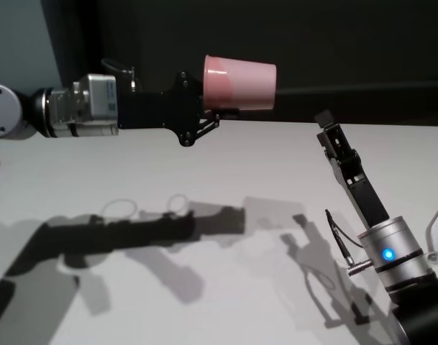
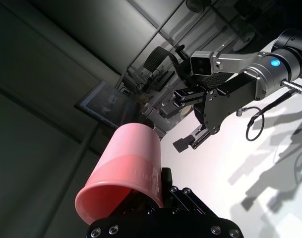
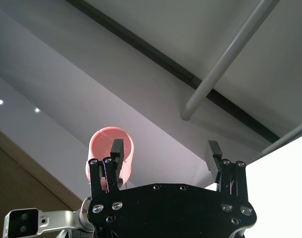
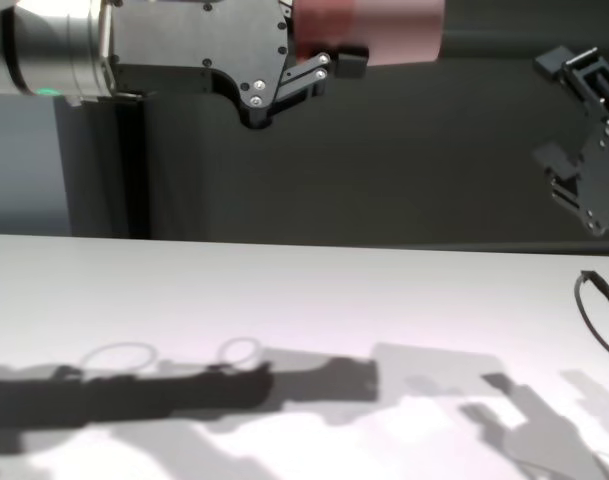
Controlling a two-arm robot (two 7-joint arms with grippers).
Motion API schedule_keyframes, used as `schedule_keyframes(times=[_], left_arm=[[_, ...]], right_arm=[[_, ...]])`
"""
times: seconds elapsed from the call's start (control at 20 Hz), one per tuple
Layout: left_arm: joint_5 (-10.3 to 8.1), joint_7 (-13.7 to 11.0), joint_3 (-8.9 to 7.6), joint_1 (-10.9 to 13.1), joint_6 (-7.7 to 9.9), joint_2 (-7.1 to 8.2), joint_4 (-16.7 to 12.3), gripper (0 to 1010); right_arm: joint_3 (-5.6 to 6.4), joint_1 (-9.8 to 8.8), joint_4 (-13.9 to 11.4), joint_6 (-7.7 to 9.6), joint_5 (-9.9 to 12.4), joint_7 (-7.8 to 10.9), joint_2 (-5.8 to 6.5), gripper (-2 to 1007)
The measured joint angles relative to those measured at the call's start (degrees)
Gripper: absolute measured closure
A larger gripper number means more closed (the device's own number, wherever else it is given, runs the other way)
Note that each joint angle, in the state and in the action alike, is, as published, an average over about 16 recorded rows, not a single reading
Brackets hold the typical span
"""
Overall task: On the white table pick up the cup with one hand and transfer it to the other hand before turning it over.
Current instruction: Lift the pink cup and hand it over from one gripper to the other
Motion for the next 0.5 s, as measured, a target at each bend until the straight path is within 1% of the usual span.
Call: schedule_keyframes(times=[0.5], left_arm=[[0.0,0.0,0.0,0.0,0.0,0.0,0.0,964]], right_arm=[[-2.63,1.26,-0.93,0.68,2.51,0.92,-0.46,3]])
